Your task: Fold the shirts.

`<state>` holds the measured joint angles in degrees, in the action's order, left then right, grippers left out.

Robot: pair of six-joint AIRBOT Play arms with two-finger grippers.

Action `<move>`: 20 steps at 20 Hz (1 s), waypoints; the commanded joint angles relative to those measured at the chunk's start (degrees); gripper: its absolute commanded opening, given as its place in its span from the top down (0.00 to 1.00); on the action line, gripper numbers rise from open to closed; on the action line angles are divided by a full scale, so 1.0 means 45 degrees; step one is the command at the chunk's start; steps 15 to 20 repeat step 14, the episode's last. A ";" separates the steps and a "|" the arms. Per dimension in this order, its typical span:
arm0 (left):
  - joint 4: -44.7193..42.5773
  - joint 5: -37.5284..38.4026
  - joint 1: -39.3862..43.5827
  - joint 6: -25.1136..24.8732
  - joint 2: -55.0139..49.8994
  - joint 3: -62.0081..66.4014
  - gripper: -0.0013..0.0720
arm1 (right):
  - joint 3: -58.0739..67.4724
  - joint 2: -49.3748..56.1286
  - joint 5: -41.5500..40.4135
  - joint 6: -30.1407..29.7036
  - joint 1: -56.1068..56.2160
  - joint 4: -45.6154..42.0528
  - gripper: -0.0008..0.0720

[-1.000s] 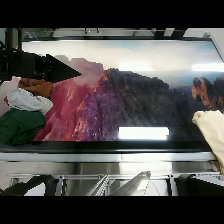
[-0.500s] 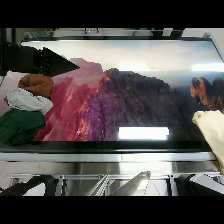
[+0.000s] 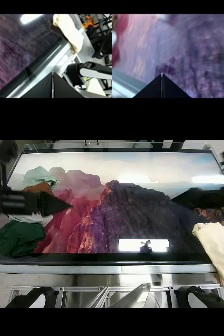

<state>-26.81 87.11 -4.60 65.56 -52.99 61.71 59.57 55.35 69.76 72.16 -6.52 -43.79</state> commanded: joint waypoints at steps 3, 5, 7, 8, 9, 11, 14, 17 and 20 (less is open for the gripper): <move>-0.0146 -0.0850 -0.0267 0.0097 0.2322 -0.4221 0.96 | -0.0758 -0.0228 -0.2181 0.0534 0.2977 -0.1025 0.95; -0.0131 -0.0792 -0.0554 0.0097 0.2608 -0.4673 0.96 | -0.0763 -0.0233 -0.2055 0.0534 0.2977 -0.0986 0.95; -0.0131 -0.0845 -0.0690 0.0097 0.2798 -0.5027 0.96 | -0.0767 -0.0233 -0.2074 0.0534 0.2977 -0.0976 0.95; -0.0131 -0.0826 -0.0767 0.0092 0.2817 -0.5149 0.96 | -0.0767 -0.0228 -0.2074 0.0534 0.2977 -0.0986 0.95; -0.0136 -0.0816 -0.0758 0.0092 0.2807 -0.5207 0.96 | -0.0767 -0.0233 -0.2074 0.0534 0.2977 -0.0981 0.95; -0.0097 -0.0826 -0.0758 0.0092 0.2803 -0.5202 0.96 | -0.0767 -0.0233 -0.2074 0.0534 0.2977 -0.0981 0.95; -0.0097 -0.0821 -0.0758 0.0092 0.2803 -0.5202 0.96 | -0.0767 -0.0228 -0.2074 0.0534 0.2977 -0.0981 0.95; -0.0097 -0.0821 -0.0758 0.0092 0.2803 -0.5202 0.96 | -0.0767 -0.0228 -0.2074 0.0534 0.2977 -0.0981 0.95; -0.0097 -0.0821 -0.0758 0.0092 0.2803 -0.5202 0.96 | -0.0767 -0.0228 -0.2074 0.0534 0.2977 -0.0981 0.95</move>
